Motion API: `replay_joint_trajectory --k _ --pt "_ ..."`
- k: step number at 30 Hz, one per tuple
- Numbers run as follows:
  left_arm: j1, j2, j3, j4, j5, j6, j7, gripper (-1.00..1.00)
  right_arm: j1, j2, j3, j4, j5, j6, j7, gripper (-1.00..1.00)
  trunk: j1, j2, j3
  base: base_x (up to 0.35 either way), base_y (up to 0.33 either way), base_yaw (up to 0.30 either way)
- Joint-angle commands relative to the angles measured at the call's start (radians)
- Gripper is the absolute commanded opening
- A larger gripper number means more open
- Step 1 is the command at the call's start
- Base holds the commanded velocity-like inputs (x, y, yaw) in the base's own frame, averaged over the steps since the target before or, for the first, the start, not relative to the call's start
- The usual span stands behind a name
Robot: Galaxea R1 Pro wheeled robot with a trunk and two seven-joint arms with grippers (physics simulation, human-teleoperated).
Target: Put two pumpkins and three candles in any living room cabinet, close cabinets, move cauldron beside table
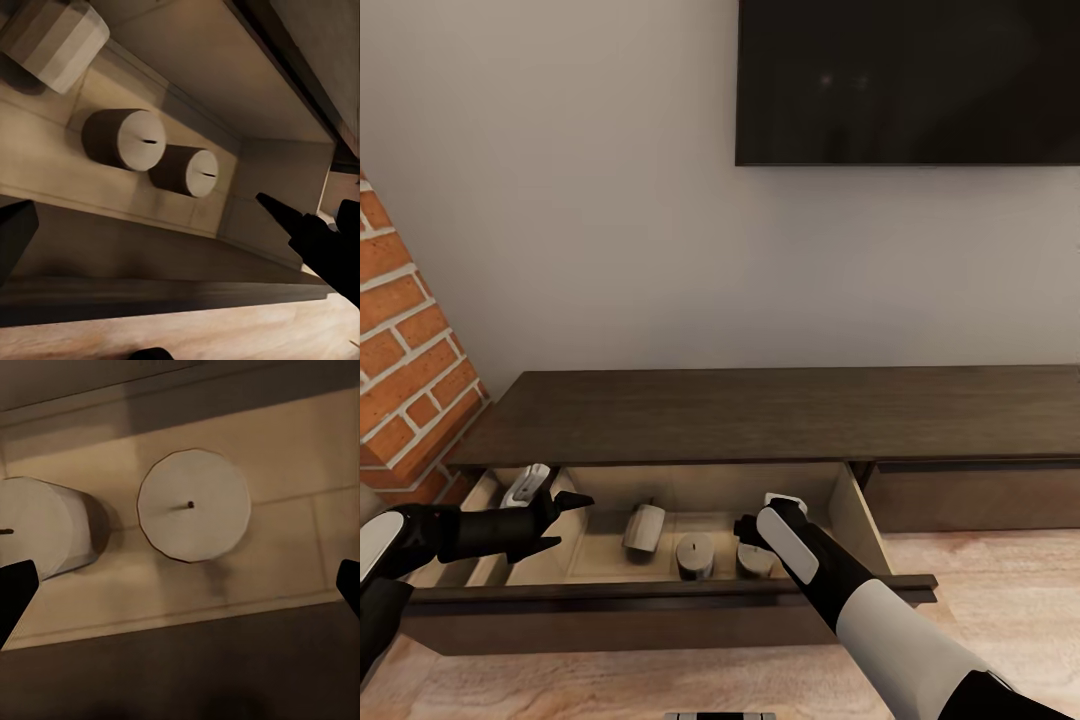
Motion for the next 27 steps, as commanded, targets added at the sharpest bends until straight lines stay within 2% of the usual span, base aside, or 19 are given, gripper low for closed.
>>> replay_joint_trajectory --k 1,7,20,27 --pt "-0.001 0.0 0.001 -0.001 0.009 0.002 0.01 1.0 -0.001 0.0 0.003 -0.001 -0.007 0.002 -0.008 1.0 -0.001 0.0 0.003 0.0 0.0 0.0" --pt "-0.001 0.0 0.001 0.001 0.009 0.002 0.01 1.0 -0.001 0.0 0.002 -0.002 -0.007 0.002 -0.009 1.0 -0.003 0.001 0.026 0.0 0.0 0.0" --pt "-0.001 -0.001 0.001 0.012 0.011 -0.001 0.01 1.0 -0.001 0.0 0.002 0.0 -0.018 0.006 -0.01 1.0 -0.053 0.092 0.067 -0.001 0.0 0.0" --pt "-0.001 -0.002 0.002 0.013 0.011 -0.002 0.01 1.0 -0.001 0.0 0.002 0.0 -0.02 0.006 -0.01 1.0 -0.08 0.141 0.089 -0.138 0.0 0.0"
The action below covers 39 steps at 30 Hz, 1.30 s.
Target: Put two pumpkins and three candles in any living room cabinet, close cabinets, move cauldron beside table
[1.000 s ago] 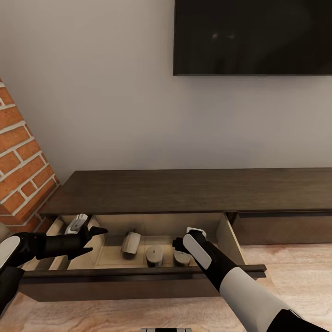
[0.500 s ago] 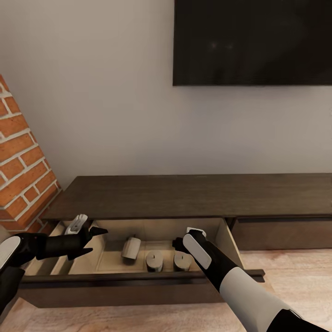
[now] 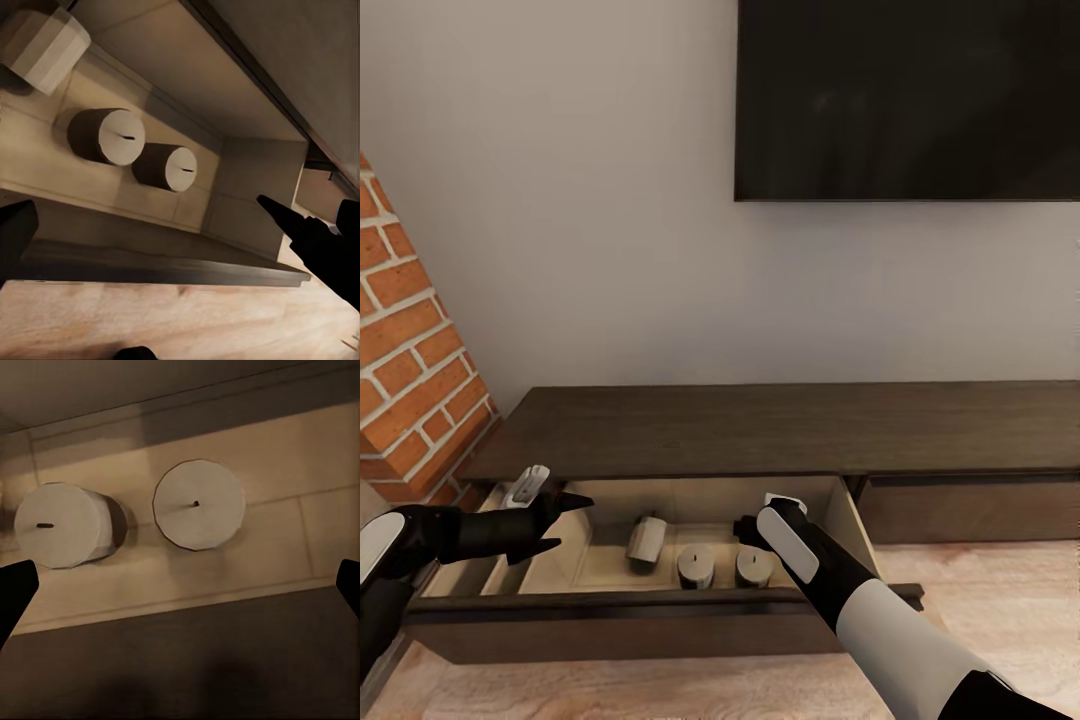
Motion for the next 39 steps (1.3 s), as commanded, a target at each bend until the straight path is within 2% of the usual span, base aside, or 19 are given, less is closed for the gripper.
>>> replay_joint_trajectory --k 1,34,39 --pt "-0.001 0.0 0.001 -0.001 0.009 0.002 0.01 1.0 -0.001 0.0 0.003 -0.001 -0.007 0.002 -0.008 1.0 -0.004 0.007 0.002 -0.043 0.0 0.0" --pt "-0.001 -0.001 0.001 0.0 0.009 0.001 0.012 1.0 -0.001 0.0 0.003 0.0 -0.009 0.009 -0.007 1.0 -0.131 0.238 0.106 -0.036 0.0 0.0" --pt "-0.001 -0.001 0.001 0.0 0.009 0.001 0.012 1.0 -0.001 -0.001 0.003 -0.001 -0.009 0.009 -0.008 1.0 -0.15 0.273 0.121 -0.166 0.0 0.0"
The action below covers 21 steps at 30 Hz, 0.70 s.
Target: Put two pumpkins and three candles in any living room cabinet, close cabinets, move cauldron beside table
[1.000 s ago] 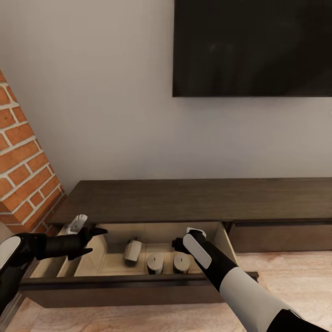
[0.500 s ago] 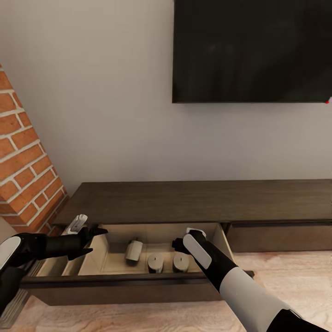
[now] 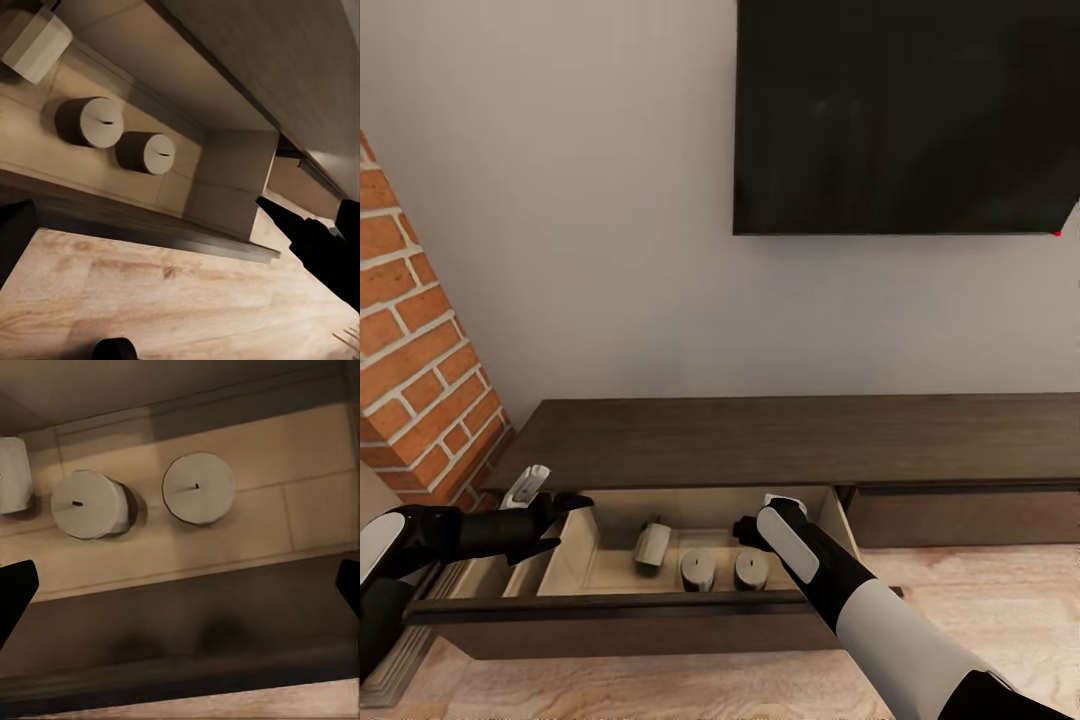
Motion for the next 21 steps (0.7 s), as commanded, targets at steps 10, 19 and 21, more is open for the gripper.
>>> replay_joint_trajectory --k 10,19,21 --pt "-0.001 0.0 0.001 -0.001 0.009 0.002 0.01 1.0 -0.001 0.0 0.003 0.0 -0.007 0.001 -0.008 1.0 -0.039 0.07 0.03 -0.022 0.0 0.0" --pt "-0.001 -0.002 0.0 -0.001 0.009 0.002 0.011 1.0 -0.001 0.0 0.003 0.0 -0.008 0.001 -0.008 1.0 -0.073 0.133 0.059 0.0 0.0 0.0" --pt "-0.001 -0.002 -0.001 -0.001 0.009 0.002 0.011 1.0 -0.001 0.0 0.003 0.0 -0.008 0.001 -0.008 1.0 -0.081 0.147 0.065 0.0 0.0 0.0"
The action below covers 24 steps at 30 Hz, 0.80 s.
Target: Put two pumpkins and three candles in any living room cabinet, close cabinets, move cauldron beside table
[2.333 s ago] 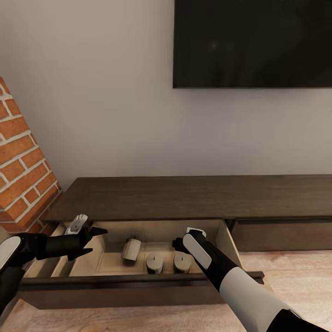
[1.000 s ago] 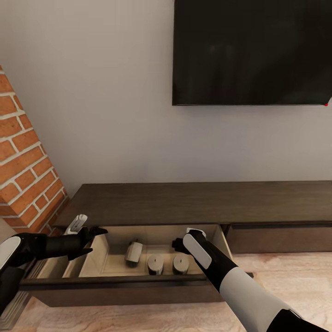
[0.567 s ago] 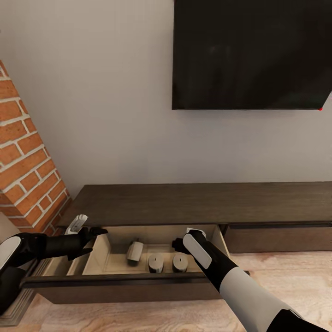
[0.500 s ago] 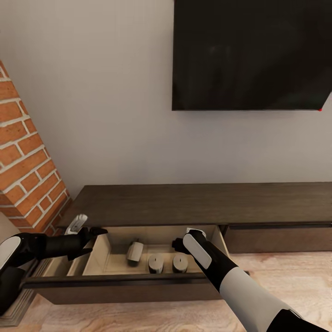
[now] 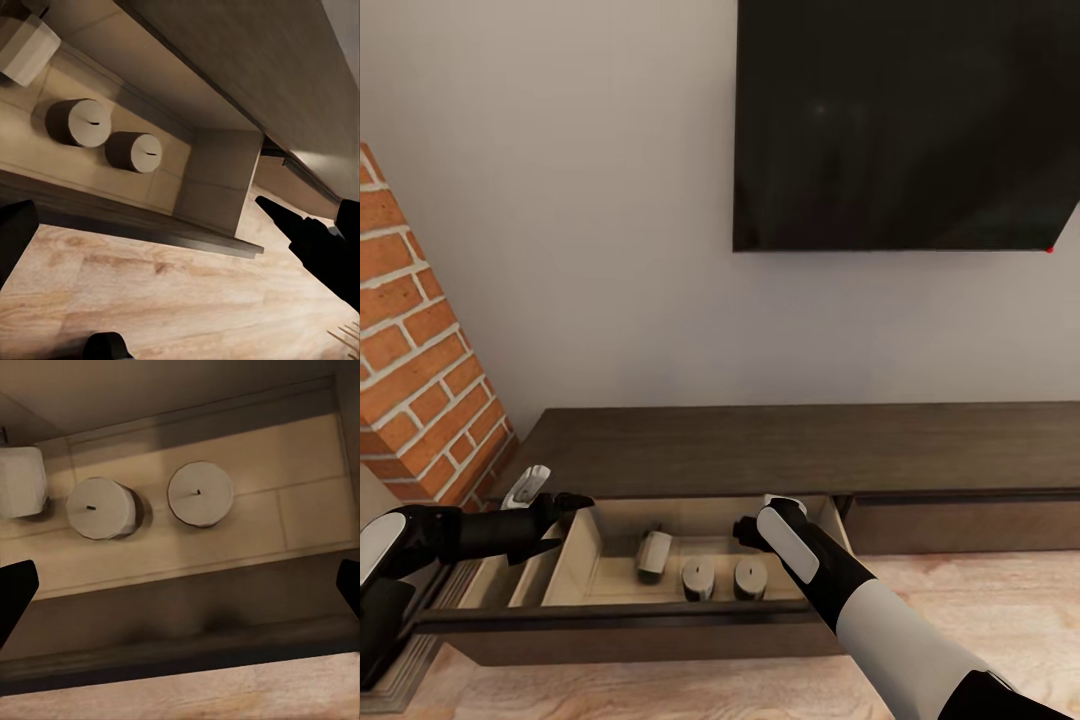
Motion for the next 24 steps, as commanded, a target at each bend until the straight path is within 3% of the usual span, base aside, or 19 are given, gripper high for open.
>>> replay_joint_trajectory --k 1,11,24 --pt "-0.001 0.0 0.001 -0.001 0.009 0.002 0.011 1.0 -0.001 0.0 0.003 -0.001 -0.007 0.002 -0.008 1.0 -0.004 0.007 0.002 0.0 0.0 0.0" --pt "-0.001 0.001 0.001 -0.001 0.009 0.002 0.011 1.0 -0.001 0.0 0.003 -0.001 -0.007 0.002 -0.008 1.0 -0.042 0.077 0.034 -0.143 0.0 0.0" --pt "-0.001 -0.001 0.0 -0.001 0.008 0.002 0.011 1.0 -0.001 0.0 0.003 -0.001 -0.007 0.002 -0.008 1.0 -0.092 0.168 0.074 -0.015 0.0 0.0"
